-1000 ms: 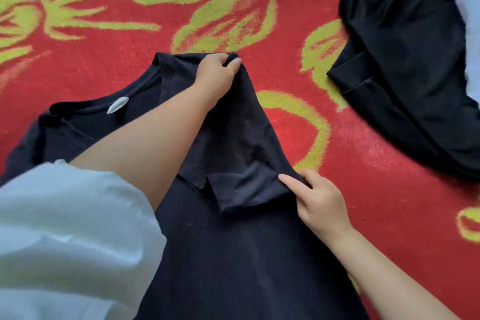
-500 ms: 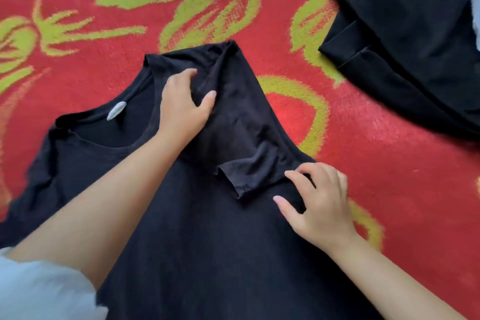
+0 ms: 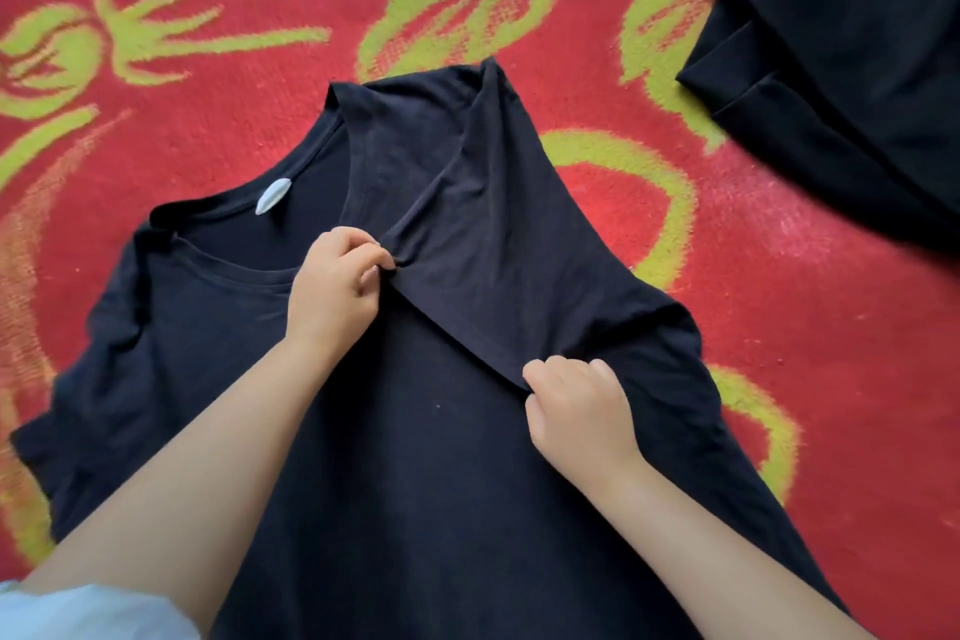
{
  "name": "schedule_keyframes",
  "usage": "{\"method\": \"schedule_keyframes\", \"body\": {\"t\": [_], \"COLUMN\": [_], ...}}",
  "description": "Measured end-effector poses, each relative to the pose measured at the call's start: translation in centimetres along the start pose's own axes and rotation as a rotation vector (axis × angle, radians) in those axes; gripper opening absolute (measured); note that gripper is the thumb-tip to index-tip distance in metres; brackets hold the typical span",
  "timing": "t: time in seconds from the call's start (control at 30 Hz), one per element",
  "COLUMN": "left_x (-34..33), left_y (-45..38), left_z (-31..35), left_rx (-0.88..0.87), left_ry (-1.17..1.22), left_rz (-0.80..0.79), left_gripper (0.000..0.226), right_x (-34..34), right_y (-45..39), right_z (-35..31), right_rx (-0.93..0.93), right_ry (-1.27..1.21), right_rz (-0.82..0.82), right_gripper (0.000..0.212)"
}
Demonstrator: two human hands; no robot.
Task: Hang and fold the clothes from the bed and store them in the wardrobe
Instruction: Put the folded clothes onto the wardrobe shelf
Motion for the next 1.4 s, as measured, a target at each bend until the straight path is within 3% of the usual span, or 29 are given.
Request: {"method": "schedule_keyframes", "body": {"t": [0.17, 0.23, 0.33, 0.47, 0.6, 0.67, 0.77, 0.83, 0.87, 0.97, 1.17, 1.23, 1.3, 1.4], "left_x": [0.6, 0.6, 0.5, -0.5, -0.1, -0.1, 0.0, 0.4, 0.7, 2.3, 7.2, 8.9, 10.1, 9.6], "left_y": [0.0, 0.2, 0.1, -0.3, -0.1, 0.1, 1.0, 1.7, 2.2, 5.3, 16.8, 19.8, 22.3, 25.1], "left_z": [-1.7, -1.8, -1.2, 0.4, 0.4, 0.6, 0.9, 1.2, 1.4, 1.4, -2.6, -5.1, -7.9, -12.8], "left_rx": [0.003, 0.066, 0.314, 0.413, 0.618, 0.708, 0.802, 0.809, 0.804, 0.785, 0.826, 0.929, 1.141, 1.451], "left_ry": [-0.167, -0.154, -0.023, 0.019, 0.178, 0.147, 0.084, 0.129, 0.156, 0.185, 0.047, -0.018, 0.003, 0.271], "left_rz": [0.004, 0.029, 0.031, -0.045, 0.076, 0.074, 0.044, 0.044, 0.049, 0.102, 0.355, 0.421, 0.448, 0.306], "left_gripper": [0.018, 0.027, 0.024, 0.027, 0.021, 0.022, 0.028, 0.033, 0.035, 0.036, 0.032, 0.035, 0.041, 0.057], "right_x": [-0.4, -0.1, 0.5, 0.7, 0.9, 0.8, 1.0, 1.8, 1.9, 2.8, 2.5, 1.8, 1.1, -1.2], "right_y": [0.8, 1.3, 1.6, 1.4, 1.3, 1.6, 1.6, 1.0, 0.6, -1.0, -1.0, -0.8, -0.6, 0.2], "right_z": [0.9, 0.8, 0.2, -1.0, -1.5, -1.3, -1.3, -1.6, -1.6, -2.7, -8.2, -10.7, -13.4, -17.3], "right_rx": [0.058, 0.095, 0.115, 0.113, 0.142, 0.187, 0.183, 0.203, 0.187, 0.189, 0.348, 0.409, 0.459, 0.542], "right_ry": [0.016, 0.024, 0.064, 0.109, 0.101, 0.149, 0.191, 0.230, 0.222, 0.150, 0.030, -0.031, -0.113, -0.126], "right_rz": [-0.164, -0.193, -0.209, -0.276, -0.354, -0.410, -0.580, -0.660, -0.662, -0.584, -0.511, -0.484, -0.441, -0.469], "right_gripper": [0.020, 0.024, 0.027, 0.026, 0.021, 0.016, 0.044, 0.034, 0.026, 0.048, 0.033, 0.019, 0.004, 0.027]}}
Point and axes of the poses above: each hand's wrist, its own y-axis away from the middle knuckle, its own x-axis out of the back of the hand, z = x × y, the point moved 3 cm from there along -y, towards the middle knuckle, and after that the axes turned 2 degrees about x, right-handed, at the moved point
